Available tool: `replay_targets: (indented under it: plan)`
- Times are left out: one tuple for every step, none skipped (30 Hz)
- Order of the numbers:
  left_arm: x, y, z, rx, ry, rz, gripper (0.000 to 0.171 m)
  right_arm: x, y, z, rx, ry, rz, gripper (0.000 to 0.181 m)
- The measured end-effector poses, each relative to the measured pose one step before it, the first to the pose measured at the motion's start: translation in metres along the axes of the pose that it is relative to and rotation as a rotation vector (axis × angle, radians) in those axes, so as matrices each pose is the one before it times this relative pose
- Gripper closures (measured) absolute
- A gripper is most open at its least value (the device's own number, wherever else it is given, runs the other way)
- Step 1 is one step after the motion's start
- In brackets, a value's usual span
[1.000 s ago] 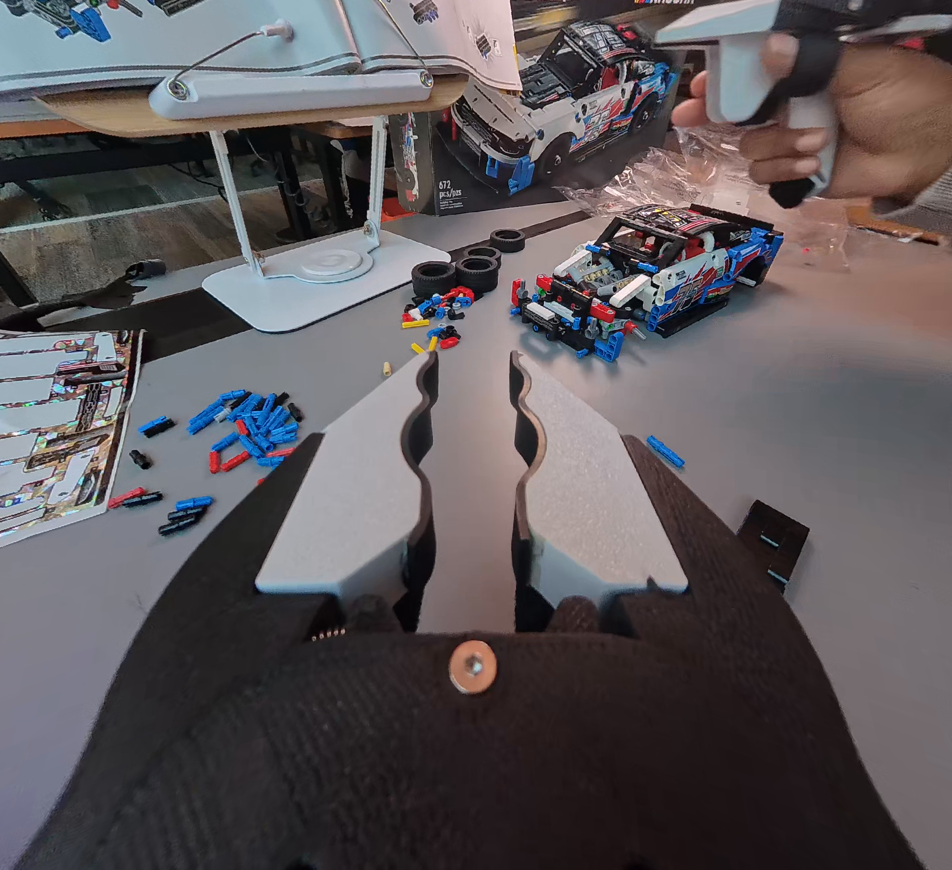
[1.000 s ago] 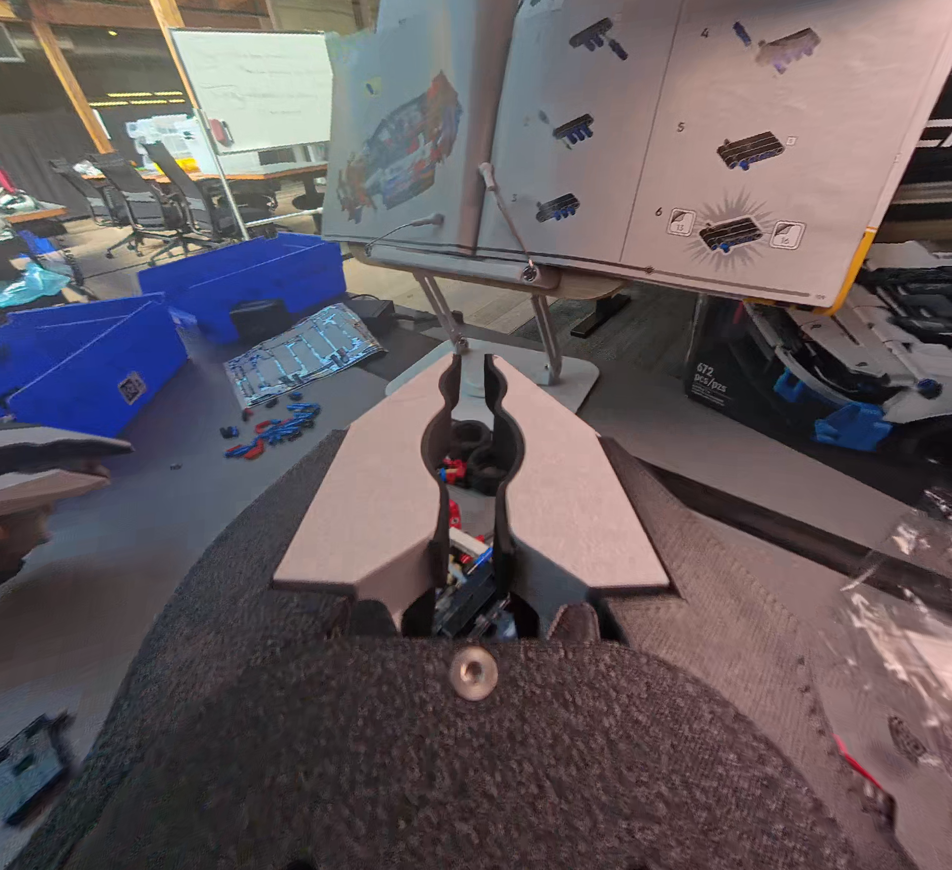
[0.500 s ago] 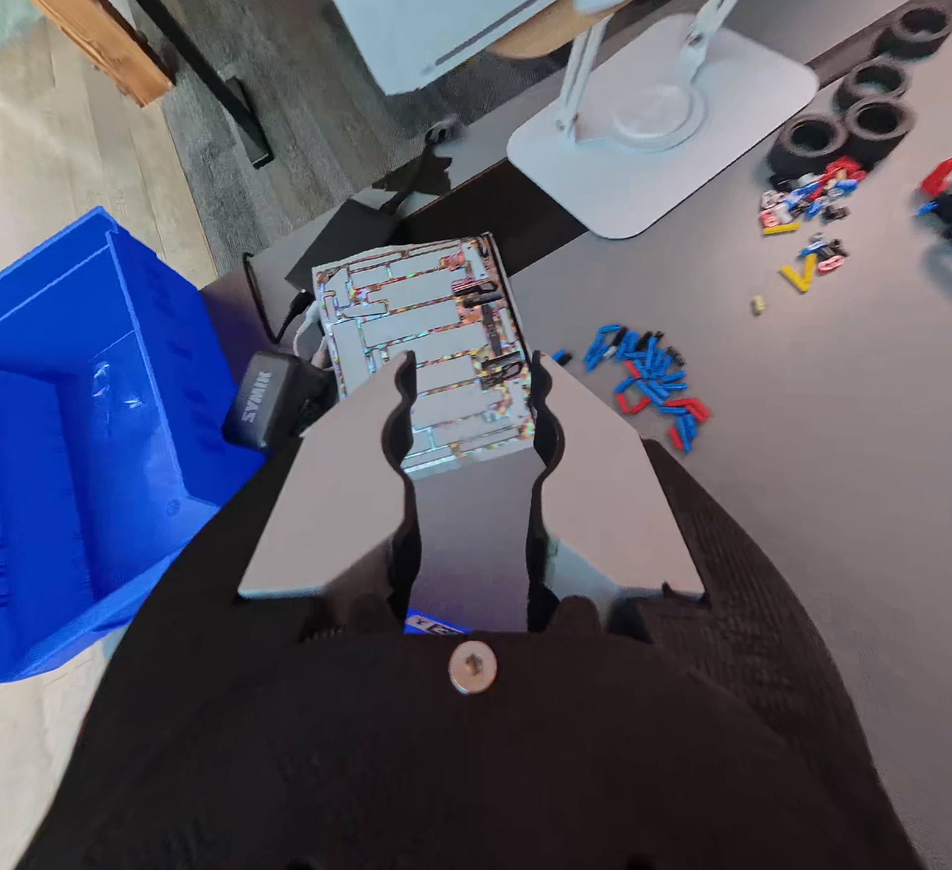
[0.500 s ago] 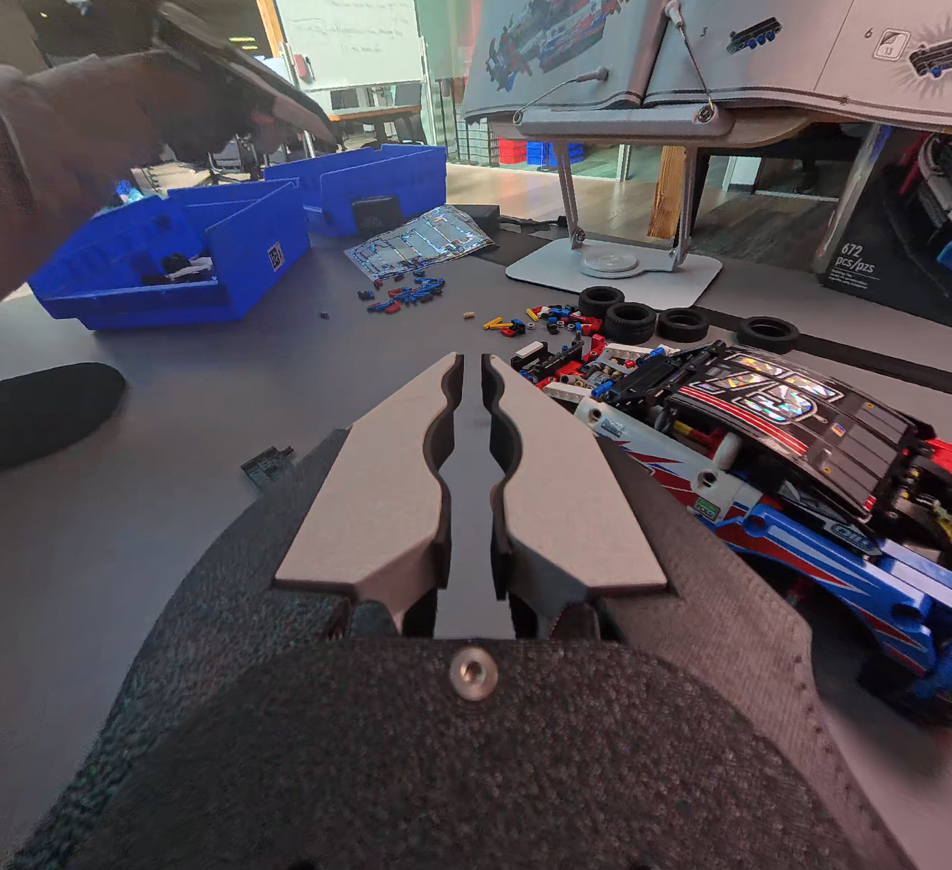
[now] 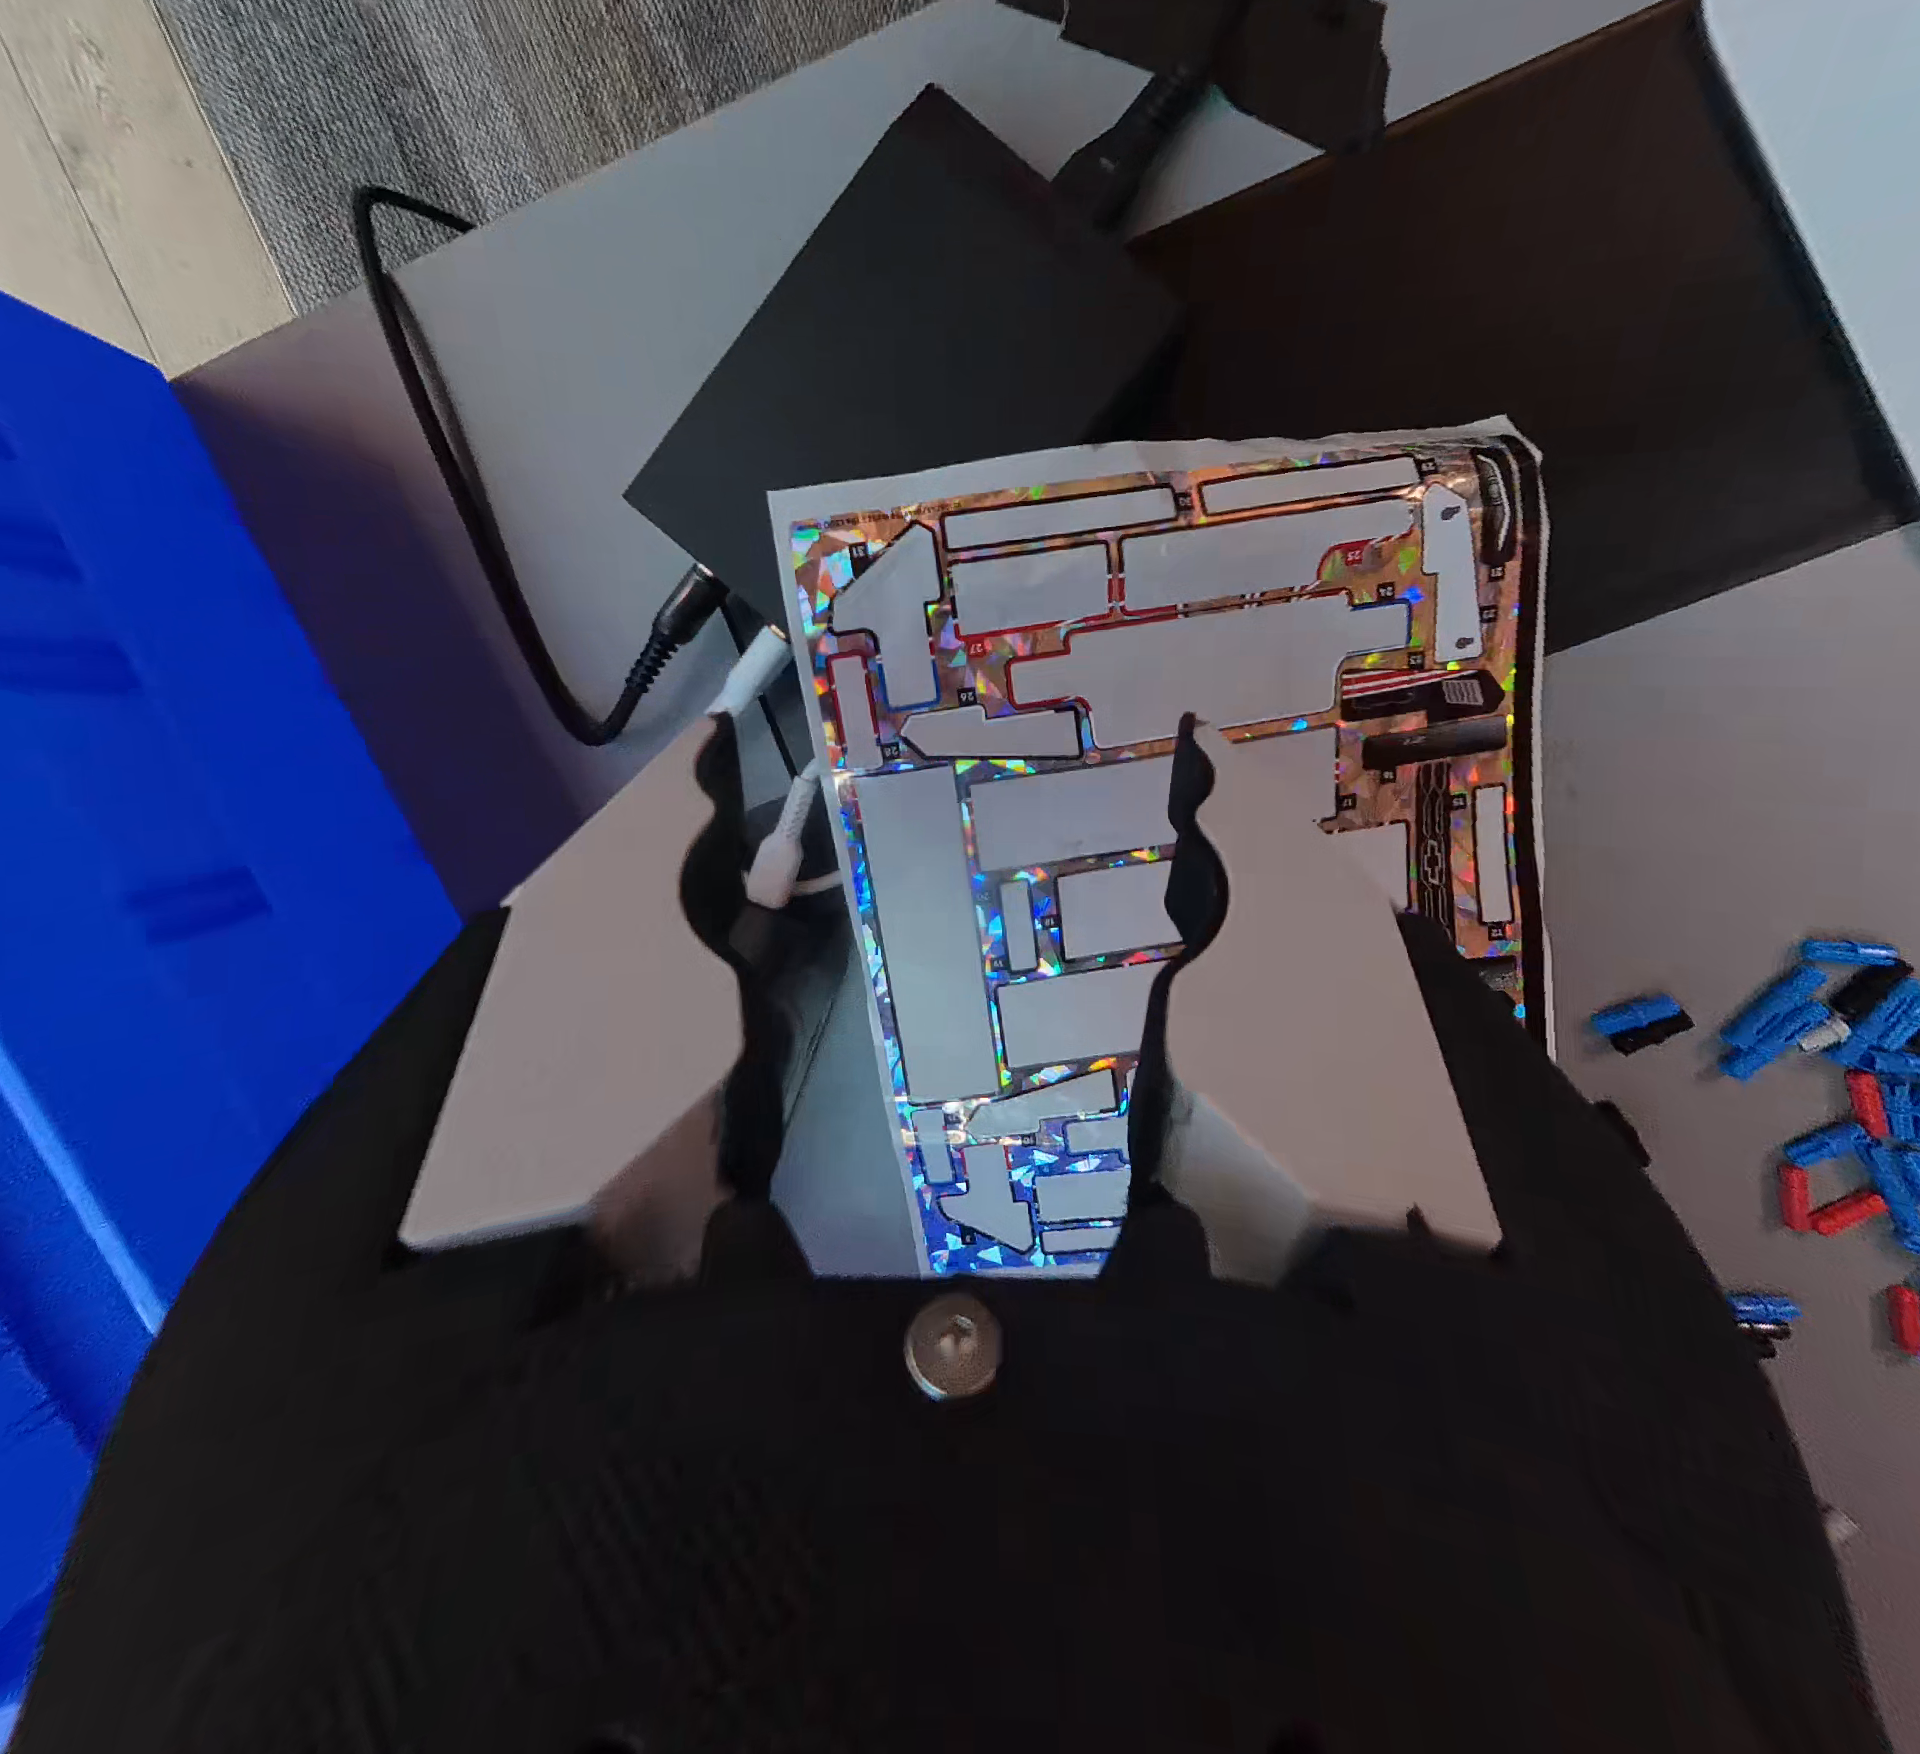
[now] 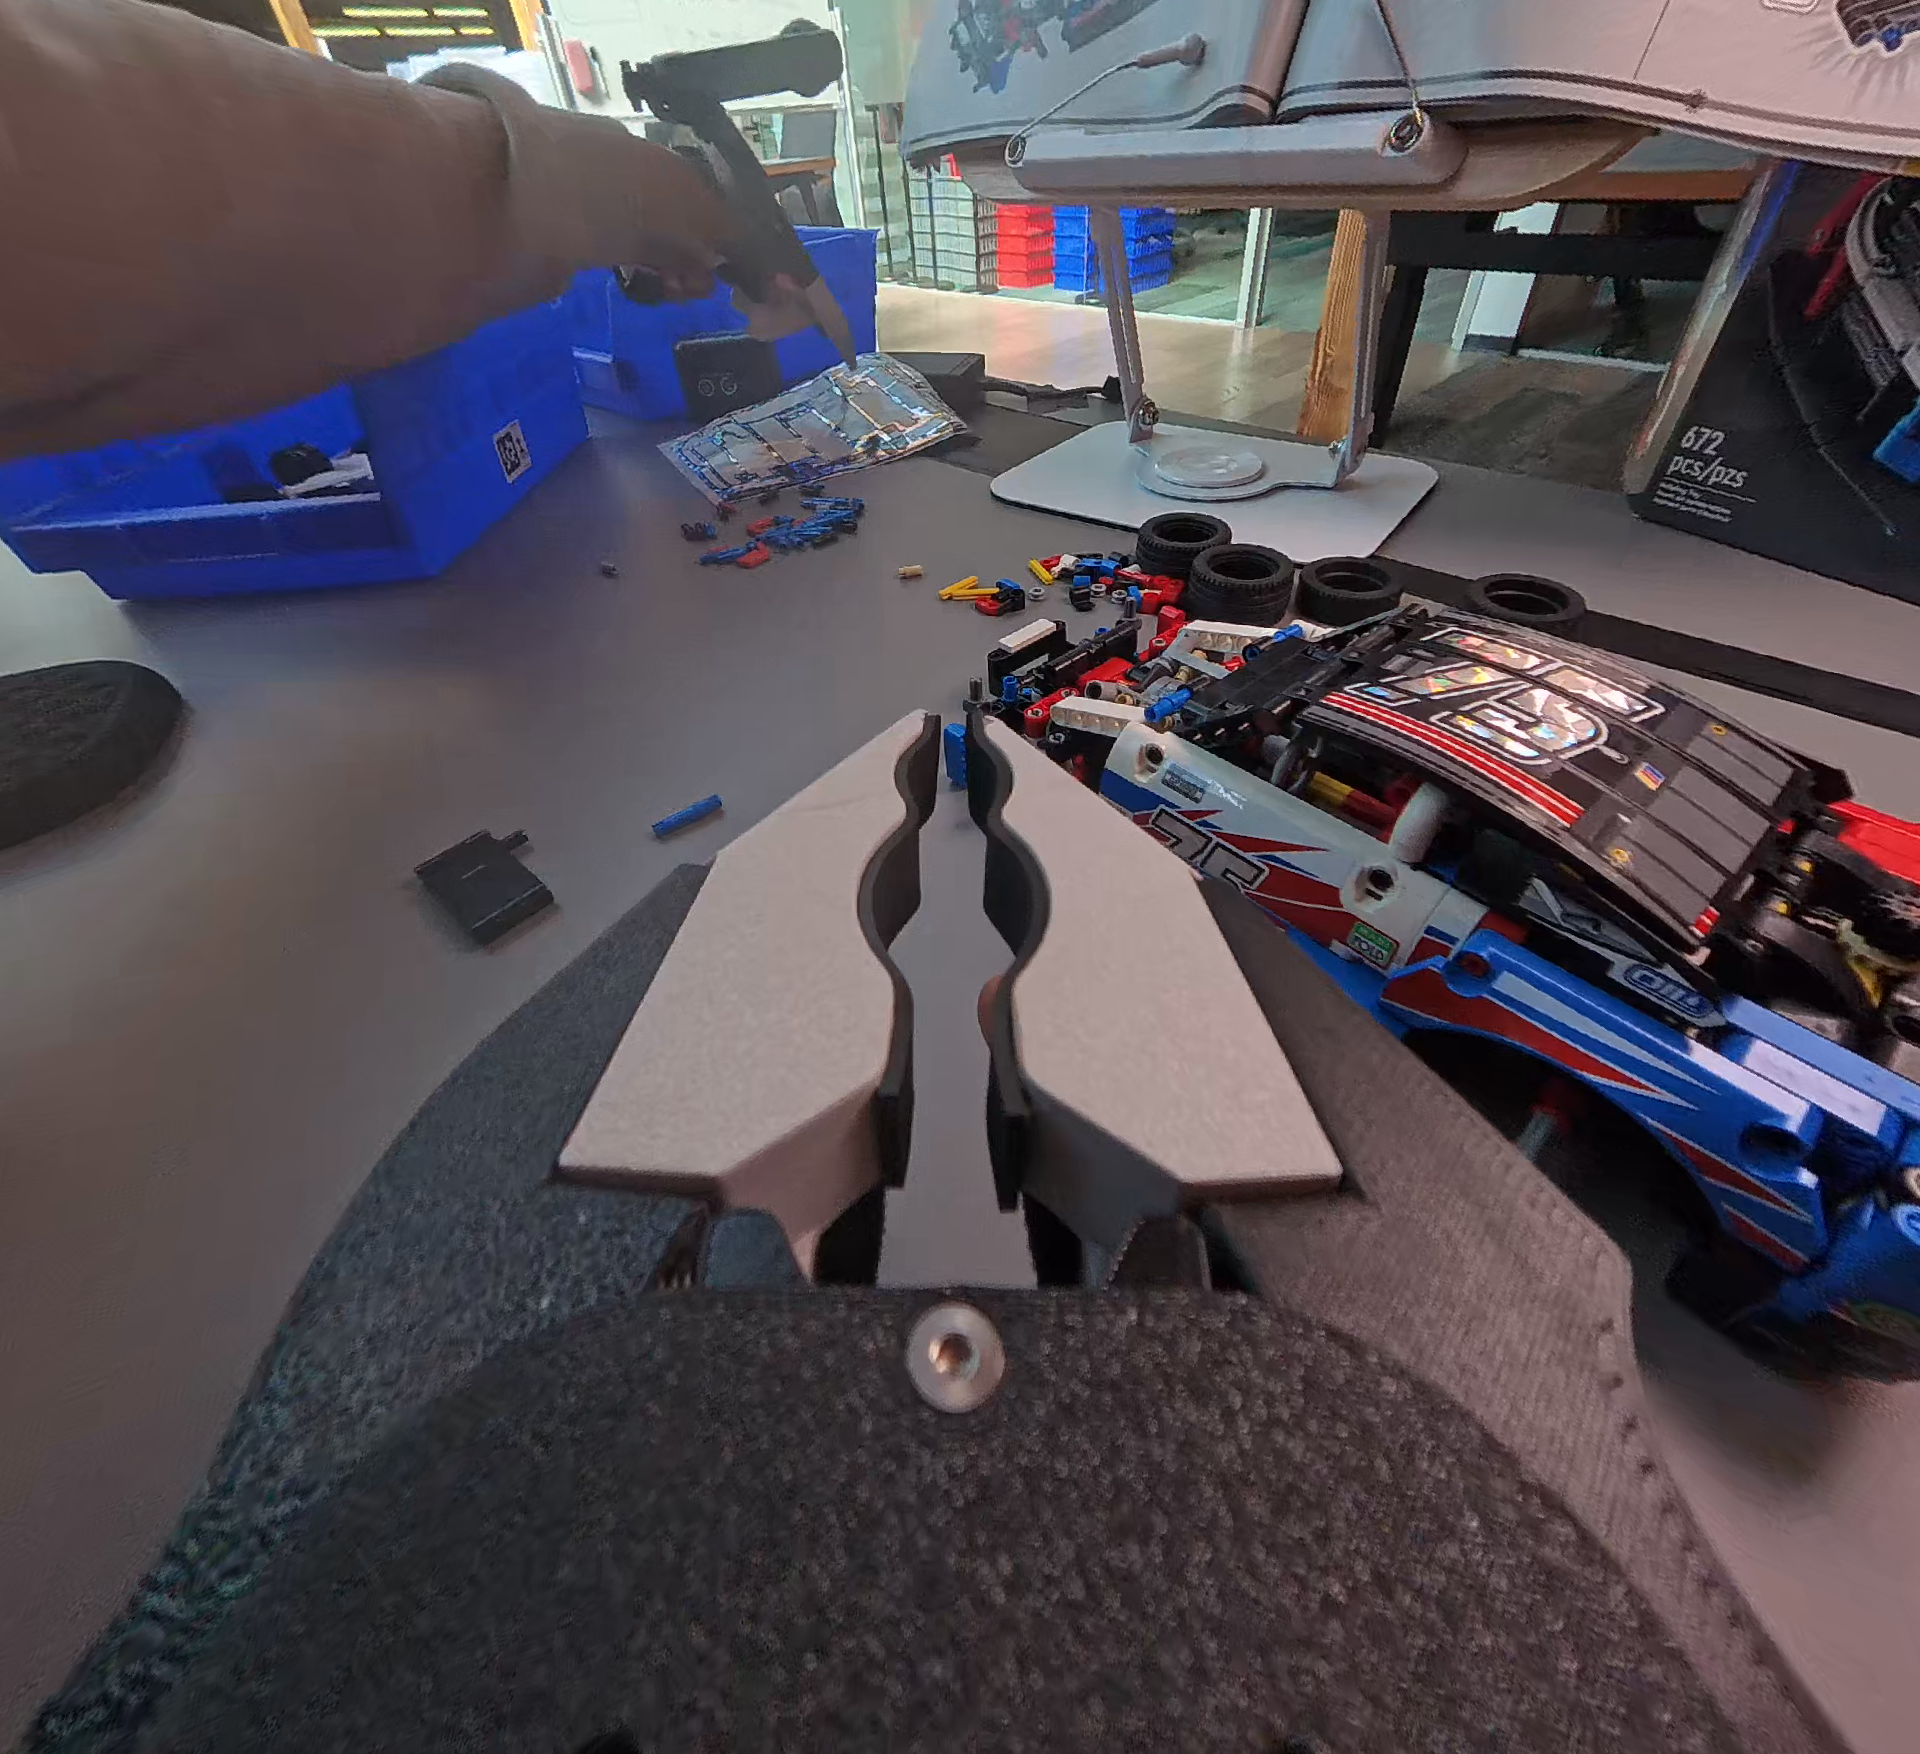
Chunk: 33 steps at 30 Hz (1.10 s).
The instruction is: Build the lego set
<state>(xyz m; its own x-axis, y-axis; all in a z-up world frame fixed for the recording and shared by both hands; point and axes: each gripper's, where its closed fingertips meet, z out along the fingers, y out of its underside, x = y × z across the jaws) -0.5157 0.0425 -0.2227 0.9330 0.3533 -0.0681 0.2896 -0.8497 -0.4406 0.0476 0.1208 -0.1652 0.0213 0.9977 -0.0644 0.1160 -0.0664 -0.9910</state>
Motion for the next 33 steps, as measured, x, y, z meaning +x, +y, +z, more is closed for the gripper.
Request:
replay_targets:
  plan:
    - [-0.00289, 0.00184, 0.00519, -0.04456, 0.006, -0.0025, 0.085, 0.0005, 0.00137, 0.00108, -0.0037, -0.0047, 0.0041, 0.179]
    - [-0.00174, 0.00206, 0.00451, -0.04099, 0.0155, 0.0027, 0.083, 0.00036, 0.00168, 0.00119, -0.0062, -0.0043, 0.0055, 0.179]
    - [0.00044, 0.00109, 0.00319, -0.02696, 0.0299, 0.0023, 0.084, -0.00028, 0.00149, 0.00108, -0.006, -0.0065, 0.0046, 0.179]
    - [0.00115, 0.00116, 0.00215, -0.02355, 0.0332, -0.0054, 0.088, -0.00015, 0.00132, 0.00079, -0.0044, -0.0048, 0.0033, 0.179]
    - [-0.00025, -0.00038, 0.00086, -0.01356, 0.021, -0.0061, 0.092, 0.00032, 0.00099, 0.00056, -0.0031, -0.0004, 0.0025, 0.178]
    - [-0.00068, -0.001, 0.00066, -0.00727, 0.0114, -0.0004, 0.096, 0.00039, 0.00098, 0.00041, -0.0037, -0.0002, 0.0019, 0.179]
    - [0.00071, -0.00006, 0.00107, -0.01087, 0.0121, 0.0111, 0.101, 0.0004, 0.00097, 0.00031, -0.0037, -0.0011, 0.0027, 0.179]
    - [0.00179, 0.00127, 0.00127, -0.01769, 0.0128, 0.0217, 0.111, 0.00043, 0.00053, 0.00037, -0.0013, -0.0012, 0.0049, 0.178]
    - [-0.00069, 0.00201, 0.00135, -0.02146, -0.0081, 0.0252, 0.128, 0.00035, 0.00048, 0.00044, -0.0004, -0.0025, 0.0066, 0.179]
    - [-0.00305, 0.00177, 0.00097, -0.01588, -0.0261, 0.0232, 0.14, 0.00031, 0.00068, 0.00081, -0.0033, -0.0027, 0.008, 0.179]
    - [-0.00361, 0.00177, 0.00009, -0.00932, -0.0283, 0.0172, 0.154, 0.0004, 0.00046, 0.00063, -0.0039, -0.0017, 0.0081, 0.178]
    - [0.00164, 0.00237, -0.00079, -0.00581, 0.0106, 0.0126, 0.171, 0.00022, -0.00015, 0.00053, 0.0006, -0.0015, 0.0054, 0.178]
    - [0.0089, -0.00075, -0.00211, 0.01975, 0.0581, 0.0022, 0.171, -0.0002, 0.00005, 0.00021, 0.0, -0.0013, 0.0019, 0.178]
    - [0.00506, -0.00137, -0.00383, 0.02459, 0.0301, -0.0045, 0.171, 0.0, 0.00005, -0.00007, -0.0009, 0.0009, -0.0012, 0.178]
    - [0.00308, 0.00013, -0.00513, 0.01916, 0.012, 0.0078, 0.171, -0.0002, -0.00007, -0.00032, 0.0, 0.0015, -0.0029, 0.178]
    - [0.00339, 0.00146, -0.00594, 0.01242, 0.0124, 0.0113, 0.171, -0.00015, -0.00011, -0.00048, 0.0005, 0.0018, -0.0032, 0.178]
    - [0.00182, 0.00068, -0.00734, 0.0161, -0.0011, 0.0067, 0.171, -0.00026, -0.00036, -0.00051, 0.0017, 0.0014, -0.0026, 0.178]
    - [0.00301, -0.00115, -0.00899, 0.02946, 0.0004, 0.0097, 0.171, -0.00057, -0.00083, -0.00056, 0.003, -0.0004, -0.0021, 0.179]
    - [0.00479, -0.00264, -0.01054, 0.03737, 0.0089, 0.0084, 0.171, -0.00048, -0.00099, -0.00049, 0.0041, -0.0002, -0.003, 0.179]
    - [0.00353, -0.00353, -0.01203, 0.0399, -0.0021, 0.0082, 0.171, -0.00024, -0.00096, -0.00041, 0.0038, 0.0014, -0.0033, 0.179]
    - [0.0023, -0.00388, -0.01356, 0.03844, -0.0112, 0.0102, 0.171, -0.00016, -0.00089, -0.00035, 0.0031, 0.0023, -0.0025, 0.179]
    - [0.00278, -0.00365, -0.01459, 0.03293, -0.0087, 0.013, 0.171, -0.0003, -0.00108, -0.00035, 0.0046, 0.0022, -0.0022, 0.179]
    - [0.00105, -0.00495, -0.01594, 0.0381, -0.0235, 0.0186, 0.171, -0.0006, -0.00109, -0.00034, 0.0046, 0.0005, -0.0012, 0.179]
    - [0.00189, -0.00618, -0.01672, 0.04385, -0.0186, 0.0162, 0.171, -0.00111, -0.00073, -0.0002, 0.0035, -0.0015, -0.0019, 0.179]
    - [0.00154, -0.00744, -0.01705, 0.04717, -0.0203, 0.0101, 0.171, -0.00125, -0.00061, -0.00002, 0.0018, -0.0014, -0.0042, 0.179]
    - [0.00326, -0.00754, -0.0168, 0.04553, -0.011, 0.0106, 0.171, -0.00117, -0.00049, -0.00006, 0.0012, 0.0, -0.0066, 0.179]
    - [0.00521, -0.00647, -0.01616, 0.03539, -0.0028, 0.0147, 0.171, -0.00098, -0.00063, -0.00006, 0.0014, 0.0011, -0.0074, 0.179]
    - [0.00534, -0.0059, -0.01561, 0.02961, -0.01, 0.0227, 0.171, -0.00142, -0.0008, 0.00015, 0.0017, -0.0004, -0.0069, 0.179]
    - [0.00661, -0.00462, -0.01486, 0.02141, -0.0069, 0.0253, 0.171, -0.0018, -0.00095, 0.00023, 0.0028, -0.0021, -0.0063, 0.179]
    - [0.00801, -0.00428, -0.01445, 0.02091, -0.0037, 0.0245, 0.171, -0.00209, -0.00118, 0.00032, 0.0029, -0.0034, -0.0063, 0.179]
    - [0.00925, -0.00382, -0.01404, 0.01896, -0.0012, 0.0218, 0.171, -0.00251, -0.00119, 0.00035, 0.0031, -0.0044, -0.0079, 0.179]
    - [0.00994, -0.00327, -0.01357, 0.01768, -0.0009, 0.0219, 0.171, -0.00268, -0.00149, 0.0002, 0.0039, -0.0048, -0.0092, 0.179]
    - [0.01098, -0.00285, -0.01301, 0.01773, 0.0006, 0.0246, 0.171, -0.00294, -0.00171, 0.00026, 0.0046, -0.0053, -0.0093, 0.179]
